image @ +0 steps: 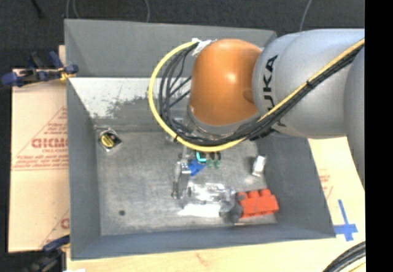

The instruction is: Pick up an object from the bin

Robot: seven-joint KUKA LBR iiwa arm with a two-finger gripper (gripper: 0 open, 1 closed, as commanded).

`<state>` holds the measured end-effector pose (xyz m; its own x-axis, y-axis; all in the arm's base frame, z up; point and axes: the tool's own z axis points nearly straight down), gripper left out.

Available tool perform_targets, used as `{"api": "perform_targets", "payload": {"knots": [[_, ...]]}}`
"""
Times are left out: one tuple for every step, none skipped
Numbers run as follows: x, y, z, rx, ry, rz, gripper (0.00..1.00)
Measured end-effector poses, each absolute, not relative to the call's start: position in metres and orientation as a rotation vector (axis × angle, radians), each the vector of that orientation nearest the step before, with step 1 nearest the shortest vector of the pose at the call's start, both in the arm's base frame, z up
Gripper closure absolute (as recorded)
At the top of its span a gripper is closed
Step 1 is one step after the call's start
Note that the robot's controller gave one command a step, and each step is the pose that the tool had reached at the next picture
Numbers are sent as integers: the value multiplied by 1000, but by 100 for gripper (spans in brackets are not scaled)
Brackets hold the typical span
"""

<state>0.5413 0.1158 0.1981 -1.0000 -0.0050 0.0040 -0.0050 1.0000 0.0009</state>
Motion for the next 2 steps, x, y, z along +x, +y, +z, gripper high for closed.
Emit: {"api": "perform_targets", "payload": {"knots": [[558, 55, 113, 379, -3117, 4, 0], [575, 20, 88, 344, -3133, -1, 0]]}}
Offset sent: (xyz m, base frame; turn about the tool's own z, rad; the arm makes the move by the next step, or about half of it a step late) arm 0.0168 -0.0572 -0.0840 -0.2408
